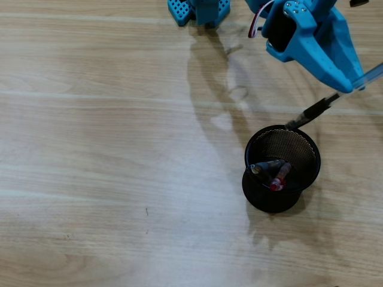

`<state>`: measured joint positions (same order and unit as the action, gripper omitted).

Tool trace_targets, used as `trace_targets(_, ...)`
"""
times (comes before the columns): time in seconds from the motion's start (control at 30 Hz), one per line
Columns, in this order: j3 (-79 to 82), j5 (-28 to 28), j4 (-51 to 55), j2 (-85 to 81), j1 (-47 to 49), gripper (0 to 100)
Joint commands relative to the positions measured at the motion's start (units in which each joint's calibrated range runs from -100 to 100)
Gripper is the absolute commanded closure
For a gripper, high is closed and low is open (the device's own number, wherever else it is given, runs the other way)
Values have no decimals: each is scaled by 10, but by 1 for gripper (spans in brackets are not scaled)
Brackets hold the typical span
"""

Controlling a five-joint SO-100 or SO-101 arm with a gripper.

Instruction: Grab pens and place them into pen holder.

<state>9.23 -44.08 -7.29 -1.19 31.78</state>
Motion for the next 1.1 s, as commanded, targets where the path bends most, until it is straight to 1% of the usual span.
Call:
trace_targets(0.0, 64, -13, -135, 10, -16, 98)
trace_targets(0.1, 101, -13, -200, 17, -19, 98)
trace_targets(0.2, 120, -14, -229, 19, -27, 98)
trace_targets(0.27, 123, -20, -233, 20, -28, 96)
trace_targets(0.43, 123, -19, -233, 20, -28, 86)
trace_targets(0.53, 123, -19, -233, 20, -28, 85)
trace_targets(0.8, 139, -15, -225, 11, -27, 86)
trace_targets(0.97, 206, -7, -223, -39, -24, 97)
trace_targets(1.07, 270, 17, -219, -93, -26, 98)
